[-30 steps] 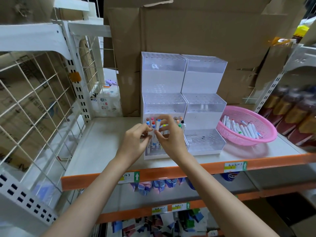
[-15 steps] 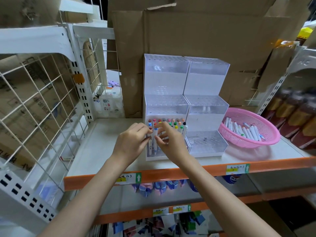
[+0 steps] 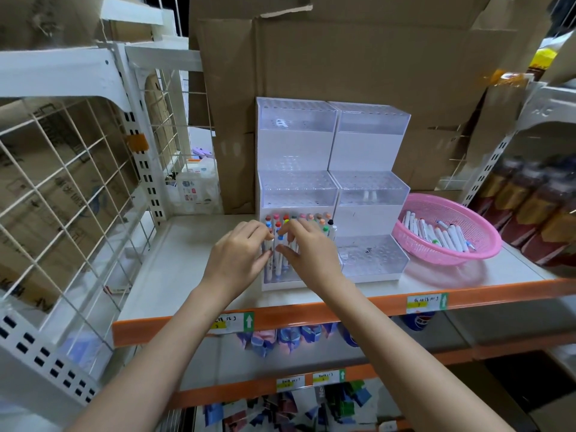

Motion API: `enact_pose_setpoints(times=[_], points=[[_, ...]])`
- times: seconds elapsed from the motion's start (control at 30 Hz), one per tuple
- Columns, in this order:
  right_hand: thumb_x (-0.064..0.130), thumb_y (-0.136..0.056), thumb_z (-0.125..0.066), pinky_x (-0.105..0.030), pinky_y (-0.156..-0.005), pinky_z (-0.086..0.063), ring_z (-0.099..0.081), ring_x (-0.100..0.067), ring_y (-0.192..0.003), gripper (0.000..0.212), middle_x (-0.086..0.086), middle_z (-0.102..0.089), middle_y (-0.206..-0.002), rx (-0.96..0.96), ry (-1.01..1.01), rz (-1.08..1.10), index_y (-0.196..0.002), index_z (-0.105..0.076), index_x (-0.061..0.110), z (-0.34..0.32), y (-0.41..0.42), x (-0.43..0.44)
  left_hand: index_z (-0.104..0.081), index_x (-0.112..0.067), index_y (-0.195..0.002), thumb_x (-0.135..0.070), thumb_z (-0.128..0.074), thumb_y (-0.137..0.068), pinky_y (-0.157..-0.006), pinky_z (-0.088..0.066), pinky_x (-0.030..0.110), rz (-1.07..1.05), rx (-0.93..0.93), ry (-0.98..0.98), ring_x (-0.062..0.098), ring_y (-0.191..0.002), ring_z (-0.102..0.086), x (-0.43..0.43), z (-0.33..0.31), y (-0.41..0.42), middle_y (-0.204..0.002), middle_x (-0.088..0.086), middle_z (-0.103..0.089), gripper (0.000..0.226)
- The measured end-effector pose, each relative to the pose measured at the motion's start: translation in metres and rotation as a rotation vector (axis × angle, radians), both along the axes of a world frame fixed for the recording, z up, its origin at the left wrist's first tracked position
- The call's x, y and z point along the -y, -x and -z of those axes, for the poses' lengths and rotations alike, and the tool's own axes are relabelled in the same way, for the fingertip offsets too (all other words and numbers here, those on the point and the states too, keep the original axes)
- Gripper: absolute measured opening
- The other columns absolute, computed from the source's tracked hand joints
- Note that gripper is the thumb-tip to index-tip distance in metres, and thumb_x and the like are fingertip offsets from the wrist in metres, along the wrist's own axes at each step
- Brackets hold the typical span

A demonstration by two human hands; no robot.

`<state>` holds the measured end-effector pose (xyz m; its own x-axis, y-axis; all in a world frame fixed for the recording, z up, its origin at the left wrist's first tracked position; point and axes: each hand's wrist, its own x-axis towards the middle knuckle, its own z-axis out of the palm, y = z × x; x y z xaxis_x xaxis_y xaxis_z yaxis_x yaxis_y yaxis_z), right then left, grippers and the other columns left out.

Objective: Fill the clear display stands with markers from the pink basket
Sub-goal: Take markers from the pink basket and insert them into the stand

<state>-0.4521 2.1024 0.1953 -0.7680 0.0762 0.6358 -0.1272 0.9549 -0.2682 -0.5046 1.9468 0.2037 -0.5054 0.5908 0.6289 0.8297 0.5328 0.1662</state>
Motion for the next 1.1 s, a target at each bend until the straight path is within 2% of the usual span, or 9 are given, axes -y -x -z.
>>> enact_pose_setpoints(times=[0.17,0.3,0.4,0.57,0.7,0.87,0.93,1.03,1.1], points=[[0.026,-0.072,-0.083,-0.033,-0.071,-0.046,-0.059,-0.027,-0.085,0.029,-0.004,-0.064,-0.093,-0.037,-0.059,0.014,-0.09,-0.064,0.014,-0.004,0.006,-0.005,-0.063,-0.012,-0.099,-0.011,-0.078,-0.072,-0.074,-0.055,0.035,-0.003,0.018,0.003,0.023,-0.097,-0.062,-0.001,0.001,0.001,-0.105,0.003,-0.065,0.03],[0.041,-0.09,-0.056,-0.039,-0.087,-0.044,-0.058,-0.025,-0.097,0.029,-0.001,-0.063,-0.106,-0.033,-0.035,0.004,-0.107,-0.063,0.019,-0.001,0.003,-0.011,-0.057,-0.011,-0.128,-0.012,-0.075,-0.075,-0.096,-0.048,0.037,0.015,0.073,0.034,0.022,-0.116,-0.057,-0.002,0.002,0.002,-0.128,0.005,-0.06,0.056],[0.042,-0.094,-0.047,-0.037,-0.091,-0.042,-0.057,-0.022,-0.102,0.033,0.002,-0.063,-0.111,-0.016,-0.044,0.031,-0.114,-0.061,0.02,0.002,-0.002,-0.017,-0.053,-0.012,-0.134,-0.021,-0.071,-0.081,-0.103,-0.041,0.036,0.032,0.07,0.073,0.022,-0.122,-0.053,-0.006,0.001,0.0,-0.136,0.005,-0.054,0.056],[0.045,-0.094,-0.044,-0.035,-0.091,-0.041,-0.057,-0.02,-0.105,0.039,0.004,-0.063,-0.116,0.011,-0.04,0.083,-0.12,-0.061,0.021,-0.002,-0.011,-0.039,-0.056,-0.015,-0.131,-0.045,-0.045,-0.084,-0.103,-0.041,0.037,0.022,0.064,0.145,0.022,-0.12,-0.054,-0.025,-0.009,-0.002,-0.133,0.005,-0.056,0.057],[0.048,-0.089,-0.048,-0.039,-0.094,-0.045,-0.055,-0.024,-0.113,0.049,0.0,-0.059,-0.124,0.11,0.025,0.12,-0.128,-0.056,0.019,-0.003,-0.024,-0.072,-0.047,-0.017,-0.139,-0.045,-0.063,-0.084,-0.108,-0.034,0.045,0.018,0.042,0.257,0.028,-0.13,-0.046,-0.053,-0.01,-0.005,-0.139,0.009,-0.051,0.064],[0.043,-0.089,-0.061,-0.04,-0.096,-0.043,-0.052,-0.028,-0.12,0.058,-0.006,-0.052,-0.135,0.219,0.033,0.216,-0.139,-0.047,0.016,0.0,-0.045,-0.117,-0.029,-0.02,-0.148,-0.05,-0.052,-0.09,-0.116,-0.016,0.041,0.047,0.036,0.33,0.023,-0.141,-0.027,-0.101,-0.01,-0.019,-0.152,0.006,-0.032,0.069],[0.045,-0.09,-0.059,-0.039,-0.096,-0.043,-0.051,-0.027,-0.121,0.06,-0.005,-0.05,-0.137,0.255,0.031,0.249,-0.141,-0.045,0.017,-0.001,-0.055,-0.134,-0.037,-0.016,-0.144,-0.048,-0.057,-0.088,-0.114,-0.022,0.044,0.071,0.026,0.345,0.027,-0.136,-0.035,-0.122,-0.009,-0.022,-0.147,0.01,-0.039,0.068],[0.05,-0.091,-0.054,-0.041,-0.096,-0.044,-0.052,-0.028,-0.118,0.059,-0.006,-0.052,-0.133,0.3,0.01,0.315,-0.139,-0.046,0.017,-0.002,-0.068,-0.165,-0.058,-0.01,-0.125,-0.044,-0.073,-0.074,-0.098,-0.042,0.047,0.137,-0.035,0.354,0.032,-0.115,-0.057,-0.158,-0.008,-0.026,-0.124,0.014,-0.06,0.064],[0.054,-0.09,-0.046,-0.042,-0.091,-0.046,-0.055,-0.029,-0.111,0.059,-0.008,-0.056,-0.125,0.313,0.007,0.373,-0.134,-0.051,0.015,-0.003,-0.077,-0.188,-0.064,-0.01,-0.115,-0.044,-0.078,-0.067,-0.092,-0.046,0.046,0.149,-0.055,0.335,0.031,-0.106,-0.061,-0.184,-0.009,-0.031,-0.111,0.012,-0.065,0.06]])
